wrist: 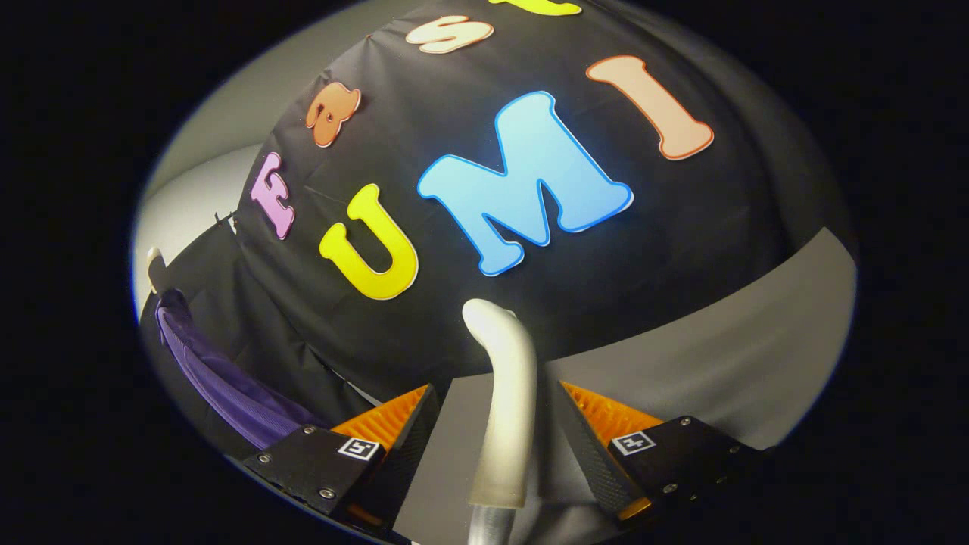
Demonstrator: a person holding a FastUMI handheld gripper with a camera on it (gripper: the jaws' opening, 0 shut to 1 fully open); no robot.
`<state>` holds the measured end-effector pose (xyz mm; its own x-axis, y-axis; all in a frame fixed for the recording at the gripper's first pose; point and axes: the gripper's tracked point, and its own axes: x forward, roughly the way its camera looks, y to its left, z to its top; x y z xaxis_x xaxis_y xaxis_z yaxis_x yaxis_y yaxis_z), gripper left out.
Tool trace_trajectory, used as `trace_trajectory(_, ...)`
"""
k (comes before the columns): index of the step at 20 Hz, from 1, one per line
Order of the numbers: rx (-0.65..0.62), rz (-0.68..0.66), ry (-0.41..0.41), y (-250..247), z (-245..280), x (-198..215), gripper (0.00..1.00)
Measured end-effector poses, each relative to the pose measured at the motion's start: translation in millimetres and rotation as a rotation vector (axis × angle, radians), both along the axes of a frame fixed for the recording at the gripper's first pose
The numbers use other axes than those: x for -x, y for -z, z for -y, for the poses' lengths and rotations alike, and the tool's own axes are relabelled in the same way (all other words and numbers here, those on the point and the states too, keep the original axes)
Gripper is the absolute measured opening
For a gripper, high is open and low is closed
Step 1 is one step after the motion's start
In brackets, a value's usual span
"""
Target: Iron the clothes twice with a garment steamer, once on the left side and once on the right side.
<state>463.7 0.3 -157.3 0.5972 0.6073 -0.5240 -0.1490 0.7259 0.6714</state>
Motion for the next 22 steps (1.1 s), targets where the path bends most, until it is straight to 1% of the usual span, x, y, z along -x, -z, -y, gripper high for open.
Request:
trace_trajectory(3, -0.076, -0.096, -0.002, 17, -2, 0, 0.95)
trace_trajectory(5, -0.122, -0.140, 0.004, 25, -1, 0, 0.94)
trace_trajectory(8, -0.193, -0.193, -0.008, 31, -4, 4, 0.93)
trace_trajectory(10, -0.234, -0.215, -0.018, 32, -8, 4, 0.90)
trace_trajectory(11, -0.251, -0.227, -0.023, 31, -11, 4, 0.84)
trace_trajectory(14, -0.310, -0.277, -0.052, 30, -23, 9, 0.75)
trace_trajectory(15, -0.332, -0.293, -0.064, 31, -27, 14, 0.70)
trace_trajectory(16, -0.347, -0.309, -0.072, 33, -29, 16, 0.68)
trace_trajectory(18, -0.398, -0.337, -0.069, 31, -29, 18, 0.57)
trace_trajectory(22, -0.430, -0.356, -0.052, 31, -28, 18, 0.42)
